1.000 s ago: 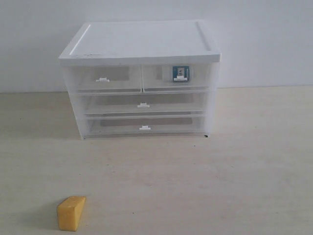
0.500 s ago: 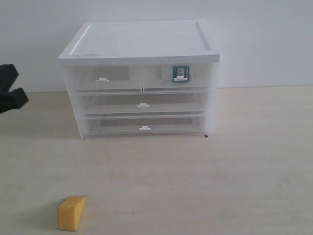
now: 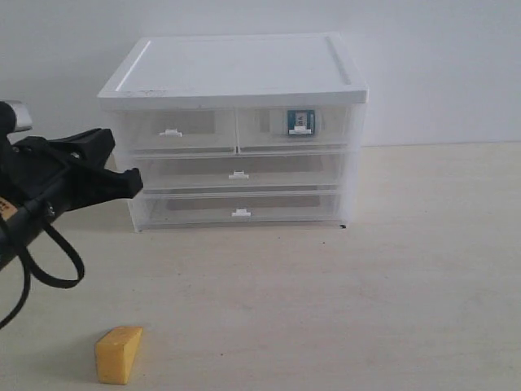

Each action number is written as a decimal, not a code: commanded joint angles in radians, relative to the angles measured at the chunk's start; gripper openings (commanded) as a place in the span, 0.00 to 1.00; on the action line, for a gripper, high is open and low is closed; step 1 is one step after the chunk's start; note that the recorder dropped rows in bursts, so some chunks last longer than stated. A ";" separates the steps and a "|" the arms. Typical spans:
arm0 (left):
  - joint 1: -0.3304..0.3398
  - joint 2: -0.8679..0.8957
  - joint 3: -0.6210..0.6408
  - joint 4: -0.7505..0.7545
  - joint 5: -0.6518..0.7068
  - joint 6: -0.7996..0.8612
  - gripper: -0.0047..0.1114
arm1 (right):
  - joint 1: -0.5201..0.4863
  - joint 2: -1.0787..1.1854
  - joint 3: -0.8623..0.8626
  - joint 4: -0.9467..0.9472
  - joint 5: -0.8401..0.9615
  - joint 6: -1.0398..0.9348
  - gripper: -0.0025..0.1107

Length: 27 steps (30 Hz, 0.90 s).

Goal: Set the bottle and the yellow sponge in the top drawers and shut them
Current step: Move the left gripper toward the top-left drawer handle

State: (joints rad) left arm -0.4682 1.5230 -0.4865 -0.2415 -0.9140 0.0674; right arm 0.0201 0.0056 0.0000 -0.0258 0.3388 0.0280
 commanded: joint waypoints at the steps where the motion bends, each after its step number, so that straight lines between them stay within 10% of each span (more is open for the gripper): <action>1: -0.053 0.100 -0.037 -0.092 -0.106 0.030 0.08 | 0.003 -0.006 0.000 -0.010 -0.001 -0.004 0.02; 21: -0.182 0.360 -0.218 -0.244 -0.204 0.112 0.08 | 0.003 -0.006 0.000 -0.010 -0.001 -0.004 0.02; 27: -0.181 0.373 -0.230 -0.246 -0.169 0.112 0.42 | 0.003 -0.006 0.000 -0.010 -0.001 -0.004 0.02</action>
State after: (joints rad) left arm -0.6468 1.8925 -0.7078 -0.4751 -1.0935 0.1701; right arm 0.0201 0.0056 0.0000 -0.0258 0.3388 0.0280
